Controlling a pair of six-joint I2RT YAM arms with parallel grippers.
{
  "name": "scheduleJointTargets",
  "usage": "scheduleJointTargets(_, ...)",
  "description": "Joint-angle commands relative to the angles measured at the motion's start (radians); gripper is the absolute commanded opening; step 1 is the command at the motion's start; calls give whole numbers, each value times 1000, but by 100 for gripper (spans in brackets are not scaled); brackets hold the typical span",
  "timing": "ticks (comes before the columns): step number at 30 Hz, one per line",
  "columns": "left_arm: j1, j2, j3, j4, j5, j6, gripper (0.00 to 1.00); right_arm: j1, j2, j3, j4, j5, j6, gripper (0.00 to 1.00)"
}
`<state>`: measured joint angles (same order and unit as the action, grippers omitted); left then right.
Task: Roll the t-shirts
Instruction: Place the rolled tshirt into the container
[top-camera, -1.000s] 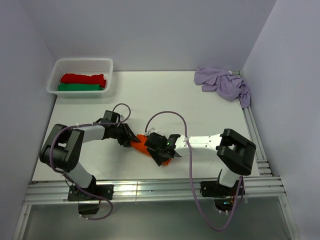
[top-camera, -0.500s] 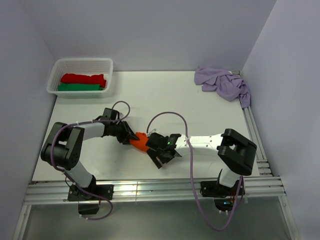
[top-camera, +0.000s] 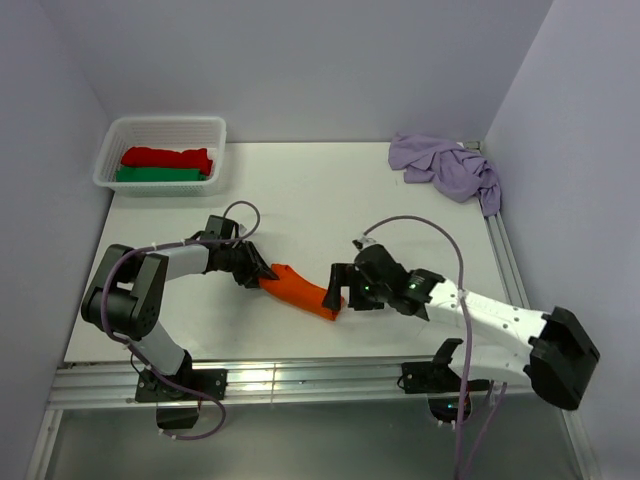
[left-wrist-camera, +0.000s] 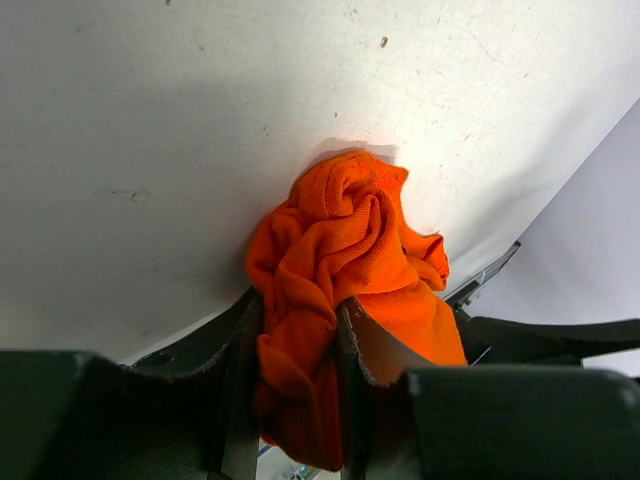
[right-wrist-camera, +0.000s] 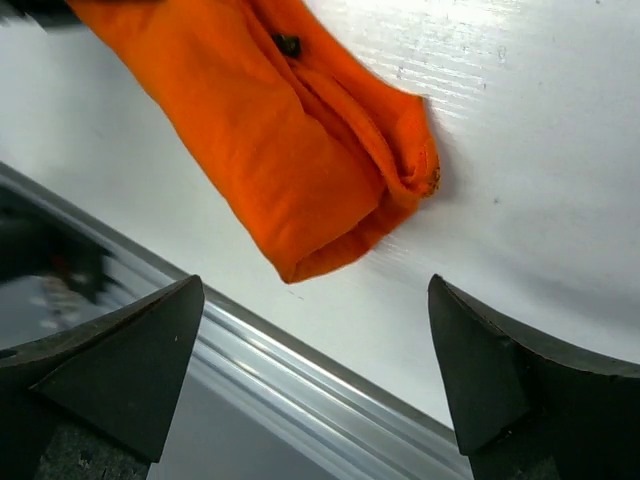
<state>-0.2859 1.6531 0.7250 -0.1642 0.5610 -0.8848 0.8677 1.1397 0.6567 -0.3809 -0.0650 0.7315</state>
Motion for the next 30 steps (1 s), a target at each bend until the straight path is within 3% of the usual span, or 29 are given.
scheduleJointTargets(1,13,24,-19,-63,-223,52,5,-90,-72,-104,190,-117,189,100)
scheduleJointTargets(5,13,19,-13,-77,-230,61,4,-170,-67,-256,439,-265,389,100)
scheduleJointTargets(8,13,13,-12,-84,-234,63,4,-174,-87,-330,545,-243,543,100)
scheduleJointTargets(17,13,10,-15,-89,-234,61,4,-171,-61,-465,793,-167,715,100)
scheduleJointTargets(30,11,1,-21,-93,-243,46,4,-128,80,-391,794,-124,520,100)
